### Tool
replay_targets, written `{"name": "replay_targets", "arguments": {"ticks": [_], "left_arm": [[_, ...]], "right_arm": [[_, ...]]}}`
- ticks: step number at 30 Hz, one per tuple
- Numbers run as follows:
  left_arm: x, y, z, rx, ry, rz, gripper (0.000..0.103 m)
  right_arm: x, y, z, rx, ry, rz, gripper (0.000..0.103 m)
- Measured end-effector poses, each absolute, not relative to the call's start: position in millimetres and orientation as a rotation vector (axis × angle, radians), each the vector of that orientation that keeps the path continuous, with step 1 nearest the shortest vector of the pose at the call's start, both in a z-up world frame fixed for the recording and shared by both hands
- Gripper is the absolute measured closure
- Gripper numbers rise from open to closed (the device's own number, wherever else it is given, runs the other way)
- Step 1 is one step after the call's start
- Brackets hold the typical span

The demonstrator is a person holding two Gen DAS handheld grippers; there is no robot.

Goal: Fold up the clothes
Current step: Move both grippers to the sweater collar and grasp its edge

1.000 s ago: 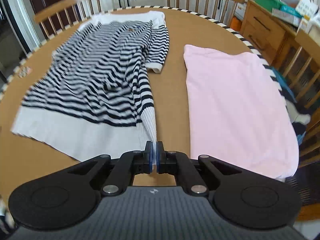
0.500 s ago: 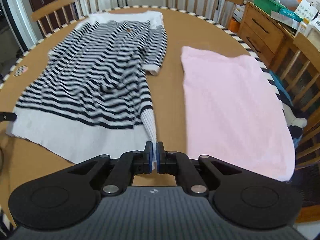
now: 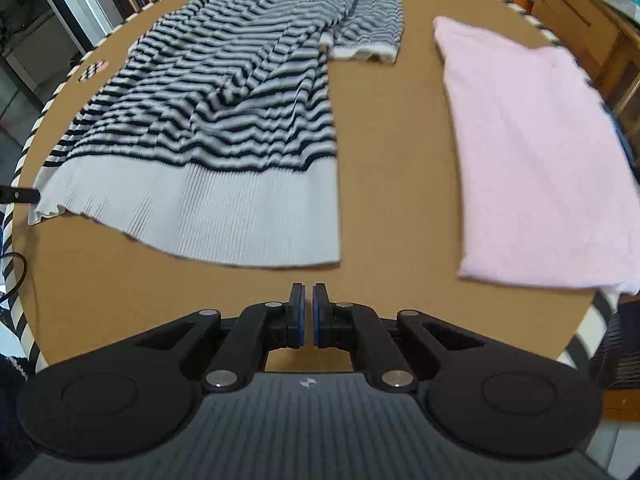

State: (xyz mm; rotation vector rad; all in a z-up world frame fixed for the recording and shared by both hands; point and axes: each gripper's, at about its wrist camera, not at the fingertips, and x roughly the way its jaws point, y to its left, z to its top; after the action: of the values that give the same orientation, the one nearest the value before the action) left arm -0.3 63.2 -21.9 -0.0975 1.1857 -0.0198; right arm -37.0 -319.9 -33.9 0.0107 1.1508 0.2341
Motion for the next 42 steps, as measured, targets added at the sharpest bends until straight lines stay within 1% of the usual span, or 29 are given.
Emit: {"name": "replay_targets", "arguments": {"ticks": [2,4,5,6,7,8,10,11,15,20,24,25,26,27,28,29,32,35,38,42], "left_arm": [[1.6,78.9,-8.6,-0.142,1.151,-0.011,0.064],[10.2,95.0,9.9,-0.192,1.06,-0.011,0.056],[21.0,102.2,17.1,-0.217,1.006,-0.009,0.047],[37.8,105.0,17.8,-0.228,0.975,-0.016,0.038],[55.0,107.4,17.9,-0.239,0.945,-0.023,0.036],[72.2,109.9,18.0,-0.249,0.915,-0.031,0.037],[114.0,104.6,7.5,-0.241,0.911,-0.04,0.037],[135.0,101.7,2.0,-0.236,0.909,-0.045,0.041],[195.6,82.9,-20.4,-0.21,0.929,-0.065,0.041],[228.0,73.8,-32.1,-0.214,0.933,-0.081,0.04],[245.9,69.2,-45.8,-0.182,0.97,-0.083,0.04],[248.9,68.3,-50.0,-0.179,0.98,-0.084,0.04],[250.5,67.0,-53.2,-0.173,0.978,-0.088,0.043],[252.2,64.0,-54.7,-0.155,0.975,-0.097,0.061],[254.0,60.8,-56.0,-0.137,0.972,-0.106,0.075],[255.7,57.7,-57.3,-0.119,0.968,-0.115,0.095],[261.4,54.2,-54.9,-0.101,0.967,-0.096,0.098],[266.4,61.4,-43.5,-0.008,0.921,-0.023,0.099],[277.8,86.3,-33.3,0.057,0.887,0.077,0.099],[296.0,125.7,-22.8,0.079,0.862,0.206,0.099]], "right_arm": [[-29.7,-335.8,-13.1,0.019,1.079,0.203,0.093],[-14.0,-352.6,3.9,0.046,1.015,0.159,0.089],[-1.6,-360.6,10.2,0.066,0.983,0.146,0.088],[11.6,-366.6,13.3,0.081,0.959,0.137,0.082],[27.1,-369.0,14.6,0.083,0.931,0.134,0.075],[43.0,-370.8,15.6,0.083,0.901,0.131,0.075],[77.9,-365.0,9.7,0.055,0.875,0.139,0.076],[97.0,-360.2,5.1,0.039,0.869,0.141,0.076],[158.8,-347.2,-20.9,0.047,0.933,0.132,0.076],[191.8,-337.6,-53.7,0.051,1.018,0.097,0.076],[196.9,-332.3,-66.3,0.048,1.047,0.092,0.076],[197.1,-329.5,-66.8,0.037,1.04,0.097,0.078],[197.3,-326.7,-67.2,0.025,1.033,0.101,0.082],[197.8,-324.3,-66.4,0.021,1.031,0.114,0.092],[198.3,-321.9,-65.2,0.018,1.03,0.128,0.099],[200.3,-319.9,-63.9,0.009,1.031,0.133,0.099],[207.2,-317.0,-56.6,-0.045,1.029,0.143,0.1],[217.4,-321.7,-36.9,-0.158,0.979,0.121,0.1],[231.3,-337.7,-12.9,-0.292,0.92,0.06,0.1],[255.7,-367.1,5.1,-0.43,0.882,-0.051,0.1]]}}
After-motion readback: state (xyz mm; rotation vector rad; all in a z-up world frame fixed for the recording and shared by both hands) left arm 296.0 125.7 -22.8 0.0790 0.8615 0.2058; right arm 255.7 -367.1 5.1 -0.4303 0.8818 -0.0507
